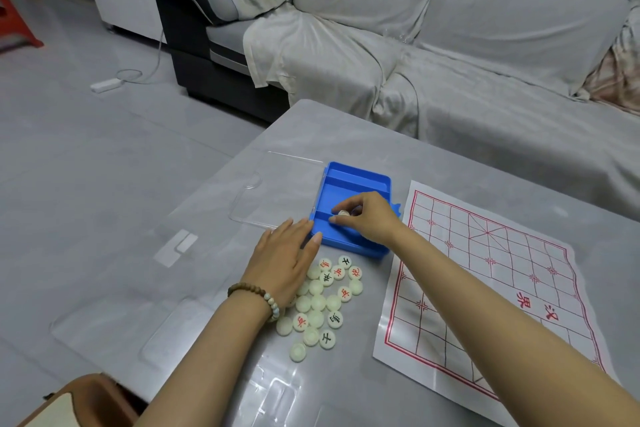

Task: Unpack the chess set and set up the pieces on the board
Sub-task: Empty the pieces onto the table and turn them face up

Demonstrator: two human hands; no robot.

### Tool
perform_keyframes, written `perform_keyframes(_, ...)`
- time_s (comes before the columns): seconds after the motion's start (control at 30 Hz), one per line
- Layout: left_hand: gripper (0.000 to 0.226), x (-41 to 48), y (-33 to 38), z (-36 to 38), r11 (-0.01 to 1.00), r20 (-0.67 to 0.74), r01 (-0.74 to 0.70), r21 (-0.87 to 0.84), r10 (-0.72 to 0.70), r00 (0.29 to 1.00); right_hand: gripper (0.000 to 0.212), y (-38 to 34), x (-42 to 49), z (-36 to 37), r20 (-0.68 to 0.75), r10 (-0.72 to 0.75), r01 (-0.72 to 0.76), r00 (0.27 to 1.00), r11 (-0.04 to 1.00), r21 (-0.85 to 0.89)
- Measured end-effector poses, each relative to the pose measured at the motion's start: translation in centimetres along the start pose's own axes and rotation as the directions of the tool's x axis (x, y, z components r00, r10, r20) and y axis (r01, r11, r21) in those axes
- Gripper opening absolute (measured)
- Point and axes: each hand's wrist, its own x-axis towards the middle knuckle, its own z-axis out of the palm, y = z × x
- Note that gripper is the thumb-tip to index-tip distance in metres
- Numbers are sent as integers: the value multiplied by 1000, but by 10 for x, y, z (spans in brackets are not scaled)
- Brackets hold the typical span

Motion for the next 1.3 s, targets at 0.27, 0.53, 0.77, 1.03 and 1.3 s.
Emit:
perform_keyframes(0.27, 50, -1, 0, 0, 1000, 3, -6, 5, 6, 1000, 17, 5, -10, -21, -18, -20, 21, 1000, 998, 66)
perform_keyframes(0.53, 49, -4, 1, -1, 999, 1, -38, 23, 38, 999, 18, -6, -106, -23, 71, -152, 154, 986, 988, -13)
perform_keyframes(0.77, 51, -4, 12, 9, 995, 4, -66, 74, 65, 998, 22, 13, -132, -1, 167, -179, 201, 970, 972, -122)
perform_keyframes(1.03, 48, -1, 17, 18, 987, 62, -121, 104, 115, 991, 39, 16, -80, -50, -56, -160, 132, 986, 931, -340)
perform_keyframes(1.3, 48, 4, 22, 25, 982, 85, -132, 132, 122, 989, 36, 33, -40, -49, 119, -148, 190, 982, 743, -642)
